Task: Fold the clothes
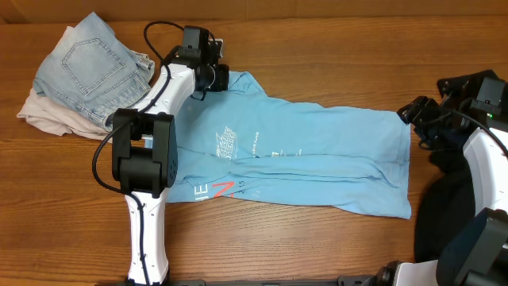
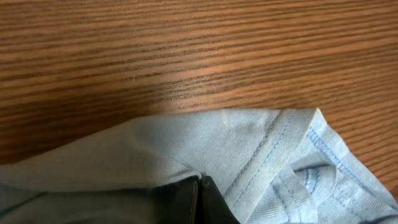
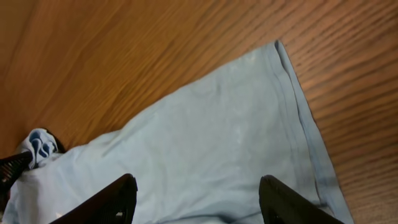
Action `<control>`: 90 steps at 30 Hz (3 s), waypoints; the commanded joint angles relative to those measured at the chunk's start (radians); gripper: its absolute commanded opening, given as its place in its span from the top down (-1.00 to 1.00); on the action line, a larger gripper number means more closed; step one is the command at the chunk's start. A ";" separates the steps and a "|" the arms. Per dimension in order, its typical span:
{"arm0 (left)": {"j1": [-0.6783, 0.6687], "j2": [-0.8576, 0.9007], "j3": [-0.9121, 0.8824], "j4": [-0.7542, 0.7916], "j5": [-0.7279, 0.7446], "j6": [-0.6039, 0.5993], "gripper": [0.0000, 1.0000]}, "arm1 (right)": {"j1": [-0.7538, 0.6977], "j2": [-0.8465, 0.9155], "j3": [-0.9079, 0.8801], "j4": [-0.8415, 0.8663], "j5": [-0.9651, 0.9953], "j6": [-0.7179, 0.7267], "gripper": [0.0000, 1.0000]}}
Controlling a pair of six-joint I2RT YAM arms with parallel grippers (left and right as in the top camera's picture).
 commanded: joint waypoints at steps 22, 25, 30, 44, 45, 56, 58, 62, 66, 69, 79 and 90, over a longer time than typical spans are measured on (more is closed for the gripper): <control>0.079 -0.043 0.513 -0.534 0.089 -0.018 0.92 | 0.000 0.326 0.019 0.277 0.125 -0.007 -0.34; 0.079 -0.043 0.584 -0.604 0.085 0.012 0.92 | 0.000 0.376 0.019 0.320 0.141 -0.010 -0.36; 0.079 -0.043 0.658 -0.744 -0.003 0.018 0.92 | 0.000 0.430 0.019 0.385 0.119 -0.023 -0.08; 0.093 -0.075 0.678 -1.008 -0.045 0.029 0.92 | 0.000 0.342 0.082 0.308 0.039 -0.085 0.92; 0.098 -0.083 0.678 -1.025 -0.045 0.029 0.92 | 0.000 0.319 0.090 0.283 0.039 -0.085 0.92; 0.169 -0.187 0.673 -1.144 -0.053 0.030 0.92 | -0.001 0.048 0.111 -0.066 0.043 -0.081 0.92; 0.170 -0.201 0.653 -1.144 -0.028 0.047 0.92 | -0.001 0.036 0.111 -0.116 0.043 -0.081 0.92; 0.170 -0.276 0.515 -1.144 -0.068 0.057 0.92 | -0.001 0.035 0.111 -0.212 0.044 -0.081 0.92; 0.179 -0.410 0.294 -1.144 -0.126 0.060 0.92 | -0.001 0.034 0.111 -0.297 0.098 -0.080 0.92; 0.204 -0.504 0.165 -1.144 -0.188 0.059 0.92 | -0.001 0.034 0.111 -0.364 0.220 -0.051 0.92; 0.250 -0.610 -0.084 -1.144 -0.183 0.060 0.92 | -0.001 0.034 0.111 -0.497 0.364 0.018 0.92; 0.248 -0.610 -0.234 -1.116 -0.202 0.059 0.92 | -0.001 0.035 0.111 -0.558 0.405 0.026 0.92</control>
